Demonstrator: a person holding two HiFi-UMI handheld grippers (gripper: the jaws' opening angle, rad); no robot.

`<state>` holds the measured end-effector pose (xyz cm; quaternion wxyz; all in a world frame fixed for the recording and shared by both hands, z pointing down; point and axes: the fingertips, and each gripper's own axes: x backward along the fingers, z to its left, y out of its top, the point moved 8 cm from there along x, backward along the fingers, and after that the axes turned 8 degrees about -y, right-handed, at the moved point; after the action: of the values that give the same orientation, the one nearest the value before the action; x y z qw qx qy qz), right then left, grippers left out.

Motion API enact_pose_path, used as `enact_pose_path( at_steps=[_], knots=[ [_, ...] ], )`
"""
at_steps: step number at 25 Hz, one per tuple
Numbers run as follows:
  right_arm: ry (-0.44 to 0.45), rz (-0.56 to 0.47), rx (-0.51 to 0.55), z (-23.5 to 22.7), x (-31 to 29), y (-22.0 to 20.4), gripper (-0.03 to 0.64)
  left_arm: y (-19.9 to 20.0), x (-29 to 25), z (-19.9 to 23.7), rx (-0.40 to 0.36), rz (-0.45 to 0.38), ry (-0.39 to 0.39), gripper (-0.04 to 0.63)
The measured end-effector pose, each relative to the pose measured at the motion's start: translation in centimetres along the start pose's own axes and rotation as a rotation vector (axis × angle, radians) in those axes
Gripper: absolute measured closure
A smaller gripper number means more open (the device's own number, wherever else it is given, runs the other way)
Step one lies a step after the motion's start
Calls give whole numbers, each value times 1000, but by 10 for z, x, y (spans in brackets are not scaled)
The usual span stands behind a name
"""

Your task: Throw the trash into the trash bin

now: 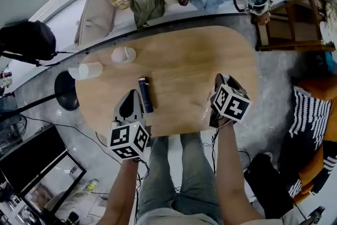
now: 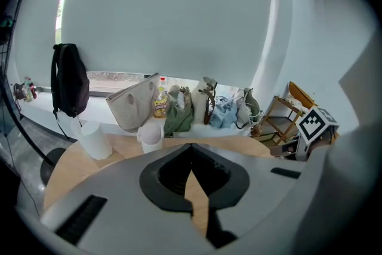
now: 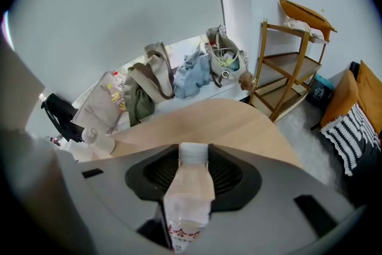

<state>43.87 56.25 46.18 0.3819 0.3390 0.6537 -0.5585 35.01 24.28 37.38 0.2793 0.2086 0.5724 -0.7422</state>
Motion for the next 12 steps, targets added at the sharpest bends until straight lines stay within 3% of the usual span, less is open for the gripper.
enact_pose_path(
  at_steps=[5,12],
  knots=[
    [58,-53,67,43,45,5,457,3,46,24,34,-53,50,586],
    [177,-109,242,120,103,7,457,5,119,65,120,-155,161,586]
  ],
)
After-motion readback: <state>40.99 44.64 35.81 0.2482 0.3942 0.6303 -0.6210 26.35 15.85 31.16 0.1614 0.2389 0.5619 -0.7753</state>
